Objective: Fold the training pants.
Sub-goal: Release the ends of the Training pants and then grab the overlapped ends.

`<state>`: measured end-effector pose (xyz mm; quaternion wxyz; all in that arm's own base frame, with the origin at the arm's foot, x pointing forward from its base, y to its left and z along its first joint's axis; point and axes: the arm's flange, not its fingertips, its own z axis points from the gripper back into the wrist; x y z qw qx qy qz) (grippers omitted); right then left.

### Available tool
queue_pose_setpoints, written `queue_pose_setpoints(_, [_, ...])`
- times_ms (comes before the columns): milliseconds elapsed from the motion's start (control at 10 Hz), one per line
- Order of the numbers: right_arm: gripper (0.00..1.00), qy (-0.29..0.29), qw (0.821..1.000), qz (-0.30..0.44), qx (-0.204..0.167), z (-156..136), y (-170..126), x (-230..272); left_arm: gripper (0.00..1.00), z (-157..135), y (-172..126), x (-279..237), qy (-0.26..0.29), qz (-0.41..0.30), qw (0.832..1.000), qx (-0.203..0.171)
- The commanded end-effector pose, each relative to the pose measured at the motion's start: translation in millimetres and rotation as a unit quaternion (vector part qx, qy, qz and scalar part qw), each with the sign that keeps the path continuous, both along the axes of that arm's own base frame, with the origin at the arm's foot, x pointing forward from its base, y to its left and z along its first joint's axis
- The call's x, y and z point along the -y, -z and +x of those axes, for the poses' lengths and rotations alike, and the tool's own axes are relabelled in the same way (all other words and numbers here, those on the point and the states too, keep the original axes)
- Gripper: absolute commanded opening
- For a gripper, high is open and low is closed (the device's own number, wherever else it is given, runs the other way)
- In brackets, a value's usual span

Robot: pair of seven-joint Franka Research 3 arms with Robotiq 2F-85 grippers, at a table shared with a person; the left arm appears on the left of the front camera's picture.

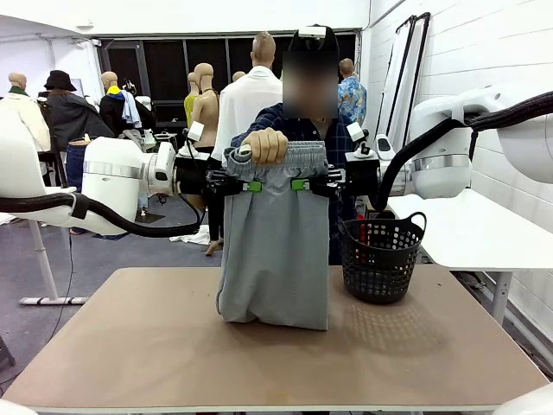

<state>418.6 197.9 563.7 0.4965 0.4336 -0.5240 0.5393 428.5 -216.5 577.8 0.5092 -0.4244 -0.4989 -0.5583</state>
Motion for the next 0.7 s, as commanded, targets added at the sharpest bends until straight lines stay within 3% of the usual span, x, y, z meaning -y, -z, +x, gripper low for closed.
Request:
queue_pose_setpoints(0, [0.0,-0.001,1.0,0.006,0.0,-0.9,-2.0,-0.9,0.0,-2.4,0.4,-0.4,-0.005,-0.012,1.0,0.009])
queue_pose_setpoints(600, [0.0,-0.001,1.0,0.006,0.0,-0.9,-2.0,-0.9,0.0,-2.4,0.4,-0.4,-0.005,-0.012,1.0,0.009])
